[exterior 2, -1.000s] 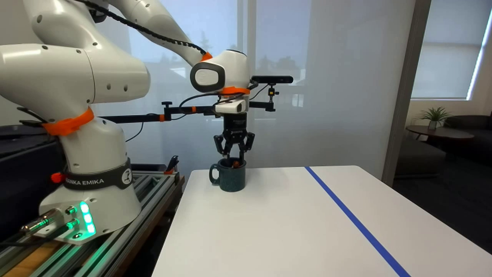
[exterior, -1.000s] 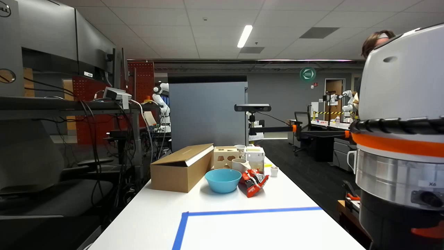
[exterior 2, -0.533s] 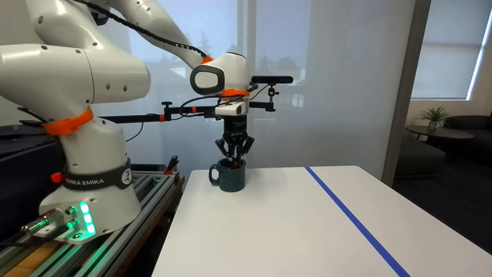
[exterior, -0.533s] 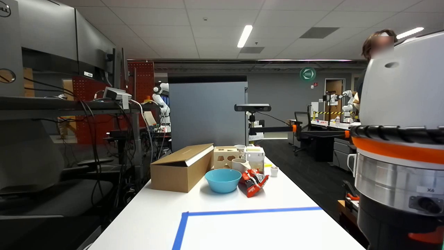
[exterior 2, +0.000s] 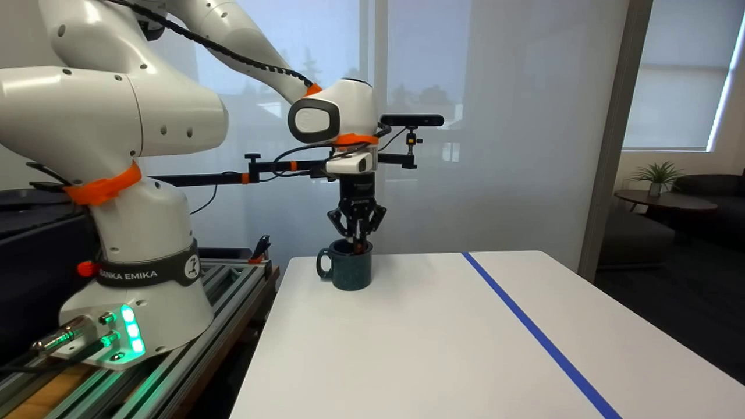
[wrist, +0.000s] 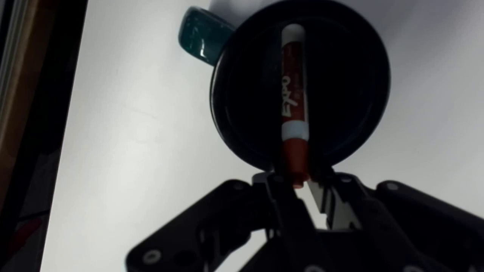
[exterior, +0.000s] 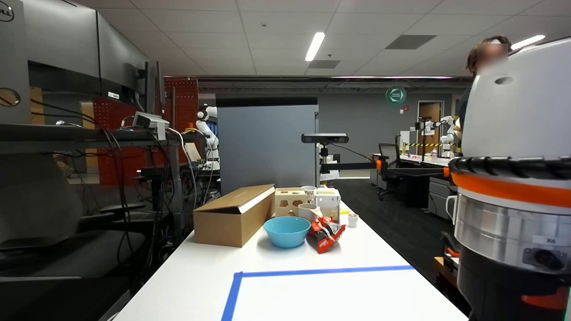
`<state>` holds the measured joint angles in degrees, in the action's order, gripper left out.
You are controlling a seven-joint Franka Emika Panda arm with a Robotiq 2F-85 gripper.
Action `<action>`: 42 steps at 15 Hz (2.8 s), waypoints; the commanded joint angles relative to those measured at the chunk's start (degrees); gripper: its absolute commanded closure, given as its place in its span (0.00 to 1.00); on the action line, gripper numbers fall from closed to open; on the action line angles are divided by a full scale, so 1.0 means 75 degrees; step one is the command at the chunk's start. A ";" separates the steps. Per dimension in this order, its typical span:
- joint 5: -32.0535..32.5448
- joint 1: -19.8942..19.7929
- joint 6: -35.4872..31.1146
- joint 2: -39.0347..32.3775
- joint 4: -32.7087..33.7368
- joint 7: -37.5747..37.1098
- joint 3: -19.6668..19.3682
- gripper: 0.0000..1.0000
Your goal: Put the sharpie on the table
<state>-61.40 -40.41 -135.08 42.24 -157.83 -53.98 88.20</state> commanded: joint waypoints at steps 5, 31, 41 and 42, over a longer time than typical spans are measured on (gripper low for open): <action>0.0018 0.0427 0.0137 0.0471 0.0026 -0.0068 -0.0751 0.95; 0.4776 0.1790 -0.1952 -0.2233 0.0221 -0.3446 -0.4144 0.95; 0.6202 0.3823 -0.2850 -0.4520 0.0363 -0.3578 -0.7541 0.95; 0.6155 0.4139 -0.2973 -0.4728 0.0396 -0.3491 -0.7940 0.95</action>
<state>-16.71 -15.77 -154.38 11.95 -156.14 -79.78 36.19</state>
